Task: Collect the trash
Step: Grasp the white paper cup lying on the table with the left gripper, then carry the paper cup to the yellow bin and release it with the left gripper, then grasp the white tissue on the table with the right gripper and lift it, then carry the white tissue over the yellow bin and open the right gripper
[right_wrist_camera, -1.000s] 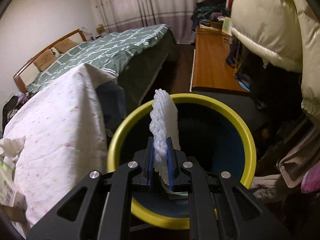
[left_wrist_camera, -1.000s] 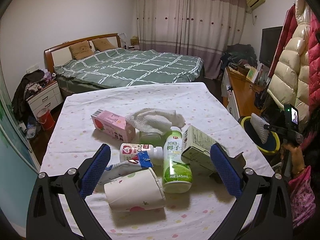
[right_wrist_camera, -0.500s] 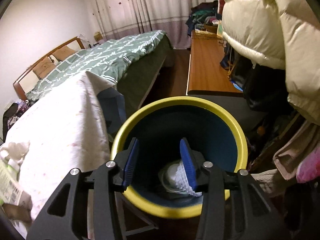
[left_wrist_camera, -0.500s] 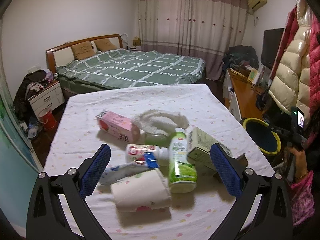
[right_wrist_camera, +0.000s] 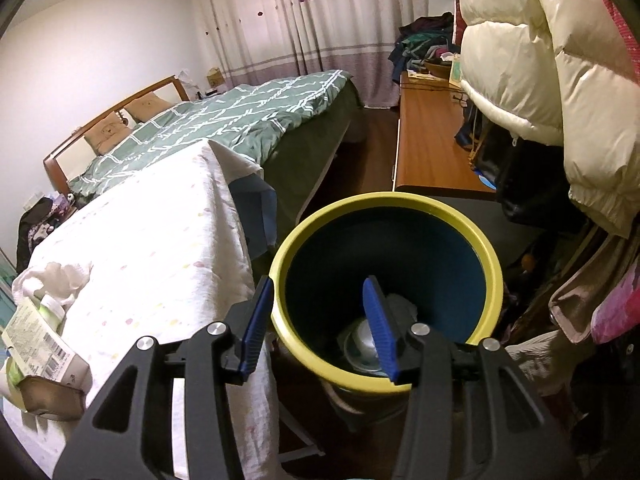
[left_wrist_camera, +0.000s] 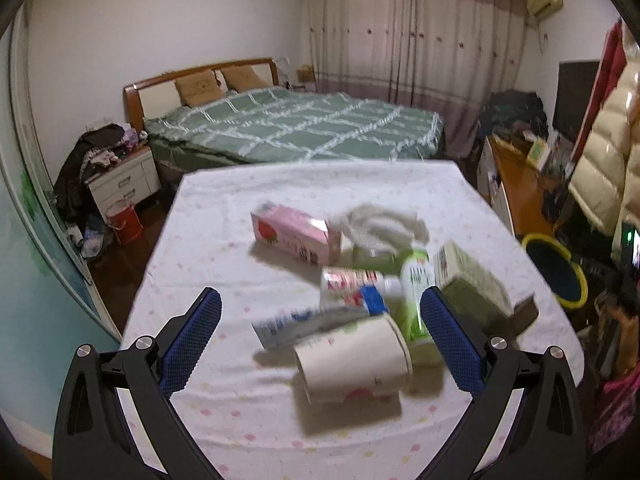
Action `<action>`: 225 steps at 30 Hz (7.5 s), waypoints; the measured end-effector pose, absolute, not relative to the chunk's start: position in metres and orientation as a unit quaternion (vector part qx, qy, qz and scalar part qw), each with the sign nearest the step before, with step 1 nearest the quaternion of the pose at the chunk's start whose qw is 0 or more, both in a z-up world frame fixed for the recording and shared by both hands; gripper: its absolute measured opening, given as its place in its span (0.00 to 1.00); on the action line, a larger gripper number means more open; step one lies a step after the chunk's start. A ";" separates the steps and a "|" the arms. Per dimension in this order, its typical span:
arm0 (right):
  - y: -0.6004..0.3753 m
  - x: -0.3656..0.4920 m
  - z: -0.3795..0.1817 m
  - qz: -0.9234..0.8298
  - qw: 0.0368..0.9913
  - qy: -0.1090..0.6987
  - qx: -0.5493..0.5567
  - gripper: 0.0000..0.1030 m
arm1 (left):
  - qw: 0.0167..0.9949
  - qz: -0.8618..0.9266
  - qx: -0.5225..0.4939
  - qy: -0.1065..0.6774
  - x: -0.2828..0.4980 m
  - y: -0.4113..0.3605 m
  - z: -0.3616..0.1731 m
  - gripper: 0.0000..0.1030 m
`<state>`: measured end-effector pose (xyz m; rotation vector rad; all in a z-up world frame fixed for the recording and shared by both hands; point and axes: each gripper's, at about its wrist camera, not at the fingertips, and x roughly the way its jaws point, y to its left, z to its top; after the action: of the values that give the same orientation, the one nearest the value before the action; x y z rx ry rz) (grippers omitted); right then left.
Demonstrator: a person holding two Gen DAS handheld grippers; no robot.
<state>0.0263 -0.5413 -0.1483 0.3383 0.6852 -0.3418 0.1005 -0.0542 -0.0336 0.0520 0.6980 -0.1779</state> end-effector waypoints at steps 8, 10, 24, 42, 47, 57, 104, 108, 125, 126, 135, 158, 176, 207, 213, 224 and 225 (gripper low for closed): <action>-0.537 0.030 -0.151 -0.156 0.915 0.335 0.163 0.44 | 0.924 -0.068 0.028 0.375 0.098 -0.085 -0.079 0.95; -0.538 0.029 -0.152 -0.155 0.914 0.336 0.164 0.44 | 0.925 -0.053 0.038 0.374 0.099 -0.091 -0.086 0.95; -0.536 0.032 -0.158 -0.151 0.911 0.344 0.171 0.44 | 0.910 -0.032 0.055 0.409 0.113 -0.094 -0.119 0.95; -0.527 0.024 -0.153 -0.131 0.916 0.338 0.175 0.44 | 0.911 -0.090 0.073 0.395 0.088 -0.083 -0.091 0.83; -0.528 0.020 -0.150 -0.127 0.918 0.333 0.176 0.44 | 0.919 -0.106 0.074 0.373 0.077 -0.090 -0.070 0.83; -0.545 -0.013 -0.147 -0.156 0.918 0.319 0.176 0.44 | 0.914 -0.224 0.088 0.328 0.102 -0.165 -0.018 0.83; -0.569 -0.065 -0.177 -0.180 0.901 0.341 0.198 0.45 | 0.868 -0.352 0.071 0.343 0.139 -0.341 0.000 0.95; -0.539 -0.053 -0.167 -0.152 0.910 0.342 0.179 0.45 | 0.902 -0.290 0.061 0.315 0.128 -0.260 0.018 0.95; -0.381 0.072 -0.091 0.070 0.932 0.346 0.082 0.46 | 0.951 -0.078 0.005 0.300 0.082 -0.018 -0.004 0.95; -0.369 0.085 -0.083 0.089 0.931 0.347 0.070 0.46 | 0.951 -0.074 0.002 0.300 0.082 -0.011 -0.006 0.95; -0.284 0.195 -0.071 0.197 0.886 0.420 0.028 0.46 | 0.947 -0.079 -0.009 0.312 0.095 -0.013 -0.021 0.95; -0.262 0.237 -0.074 0.215 0.857 0.466 0.030 0.04 | 0.941 -0.087 -0.022 0.325 0.111 -0.007 -0.036 0.95; -0.374 0.183 0.041 0.138 0.926 0.343 0.069 0.04 | 0.940 -0.113 -0.007 0.321 0.106 -0.033 -0.032 0.95; -0.644 0.103 -0.096 -0.117 0.886 0.406 0.190 0.05 | 0.916 -0.234 0.065 0.320 0.092 -0.153 -0.023 0.95; -0.643 0.094 -0.114 -0.128 0.883 0.409 0.189 0.28 | 0.917 -0.228 0.072 0.320 0.095 -0.152 -0.021 0.95; -0.619 0.074 -0.113 -0.111 0.896 0.392 0.180 0.28 | 0.908 -0.229 0.115 0.333 0.084 -0.146 -0.047 0.95; -0.617 0.074 -0.114 -0.107 0.895 0.393 0.181 0.28 | 0.906 -0.227 0.114 0.340 0.086 -0.143 -0.054 0.93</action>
<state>0.0739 -0.6172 -0.1144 0.3751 0.8139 -0.2213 0.0859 -0.1433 -0.0540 0.2359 0.7024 -0.4680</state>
